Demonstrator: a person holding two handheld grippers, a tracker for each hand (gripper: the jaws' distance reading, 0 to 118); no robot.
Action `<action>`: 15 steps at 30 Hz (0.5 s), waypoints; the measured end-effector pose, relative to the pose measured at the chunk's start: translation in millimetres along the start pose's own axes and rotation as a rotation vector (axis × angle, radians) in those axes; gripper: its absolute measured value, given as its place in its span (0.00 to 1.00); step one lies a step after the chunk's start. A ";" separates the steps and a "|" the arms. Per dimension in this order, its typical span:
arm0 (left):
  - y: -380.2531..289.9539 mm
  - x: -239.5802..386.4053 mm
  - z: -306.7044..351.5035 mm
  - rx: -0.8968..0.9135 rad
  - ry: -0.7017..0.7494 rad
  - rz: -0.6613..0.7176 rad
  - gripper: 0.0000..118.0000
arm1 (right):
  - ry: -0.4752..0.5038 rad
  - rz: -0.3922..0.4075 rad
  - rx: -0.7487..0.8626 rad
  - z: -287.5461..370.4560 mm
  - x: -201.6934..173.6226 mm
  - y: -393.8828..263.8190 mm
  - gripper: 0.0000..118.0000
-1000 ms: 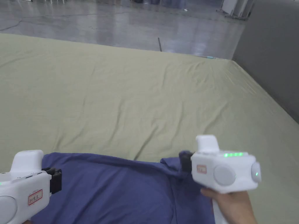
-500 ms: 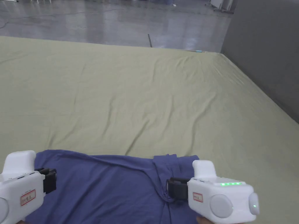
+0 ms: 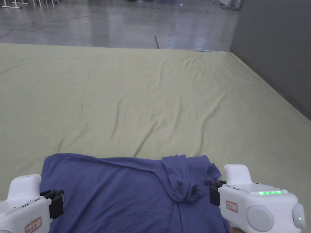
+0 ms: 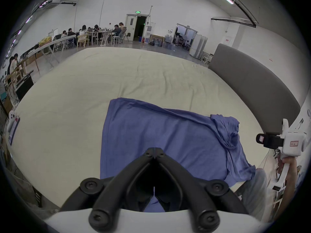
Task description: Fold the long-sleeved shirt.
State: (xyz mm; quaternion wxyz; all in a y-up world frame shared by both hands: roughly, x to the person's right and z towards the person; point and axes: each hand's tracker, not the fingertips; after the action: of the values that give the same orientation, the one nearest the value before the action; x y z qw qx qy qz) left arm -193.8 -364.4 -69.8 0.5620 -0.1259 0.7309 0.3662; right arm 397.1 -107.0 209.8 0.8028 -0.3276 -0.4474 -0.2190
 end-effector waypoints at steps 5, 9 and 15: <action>-19.1 14.1 40.1 0.020 0.017 0.003 0.00 | -0.009 0.016 0.016 -14.0 -4.9 21.9 0.02; -105.3 -5.3 92.6 -0.020 0.121 0.064 0.96 | -0.006 0.026 0.001 -31.6 -11.3 29.7 0.02; -299.1 20.7 136.3 -0.212 0.147 0.159 0.94 | 0.013 0.031 -0.045 -45.4 -17.5 22.4 0.02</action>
State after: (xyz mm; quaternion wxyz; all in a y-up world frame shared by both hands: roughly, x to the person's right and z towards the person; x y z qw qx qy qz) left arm 76.8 -476.8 -220.2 0.4596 -0.1528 0.7349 0.4747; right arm 428.9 -123.3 169.9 0.8015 -0.3511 -0.4320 -0.2185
